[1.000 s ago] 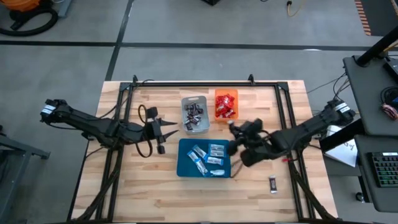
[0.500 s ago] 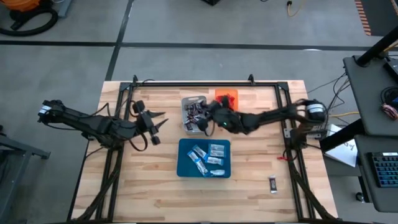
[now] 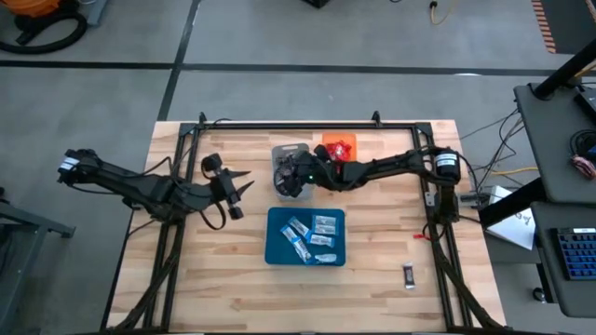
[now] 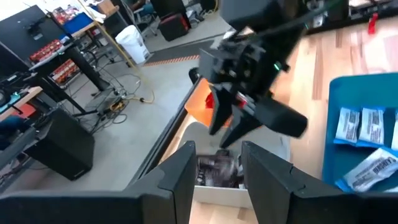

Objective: Sort candy
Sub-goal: Put the brown chocolate bar into the gray bin

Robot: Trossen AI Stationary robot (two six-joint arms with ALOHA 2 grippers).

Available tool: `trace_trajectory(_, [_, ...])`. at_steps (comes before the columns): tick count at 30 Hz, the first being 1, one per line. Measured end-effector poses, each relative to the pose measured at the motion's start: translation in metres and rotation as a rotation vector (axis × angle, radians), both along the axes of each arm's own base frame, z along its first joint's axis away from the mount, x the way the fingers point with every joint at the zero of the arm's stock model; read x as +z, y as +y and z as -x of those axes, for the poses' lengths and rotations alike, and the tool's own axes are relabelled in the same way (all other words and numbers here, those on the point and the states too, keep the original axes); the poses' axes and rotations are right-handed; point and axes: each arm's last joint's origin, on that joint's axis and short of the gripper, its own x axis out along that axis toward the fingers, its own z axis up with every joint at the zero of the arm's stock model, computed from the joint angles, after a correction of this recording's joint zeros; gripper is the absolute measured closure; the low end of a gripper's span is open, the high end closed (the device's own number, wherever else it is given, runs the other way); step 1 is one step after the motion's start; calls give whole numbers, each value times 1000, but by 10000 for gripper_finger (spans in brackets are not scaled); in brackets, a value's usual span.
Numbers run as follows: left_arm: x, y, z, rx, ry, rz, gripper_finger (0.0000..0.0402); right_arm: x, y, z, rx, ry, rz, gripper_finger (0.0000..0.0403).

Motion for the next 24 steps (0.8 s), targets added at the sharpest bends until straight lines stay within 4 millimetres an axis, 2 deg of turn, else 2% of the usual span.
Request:
trace_trajectory(5, [-6,-2,-6,5,26,5,287,17,1,6,-11,130,-56,215])
trace_trajectory(10, [-14,-4,-13,27,32,49,287,33,21,18,52,304,-218,198])
trace_trajectory(13, [-20,-6,-16,39,49,72,287,45,41,33,97,434,-367,196])
trace_trajectory(17, [-27,-7,-19,54,76,91,287,52,80,64,55,635,-581,197])
trace_trajectory(20, [-30,-8,-21,59,86,94,287,51,111,87,-24,773,-720,197])
trace_trajectory(24, [-32,-9,-23,62,90,97,287,42,147,111,-132,851,-852,197])
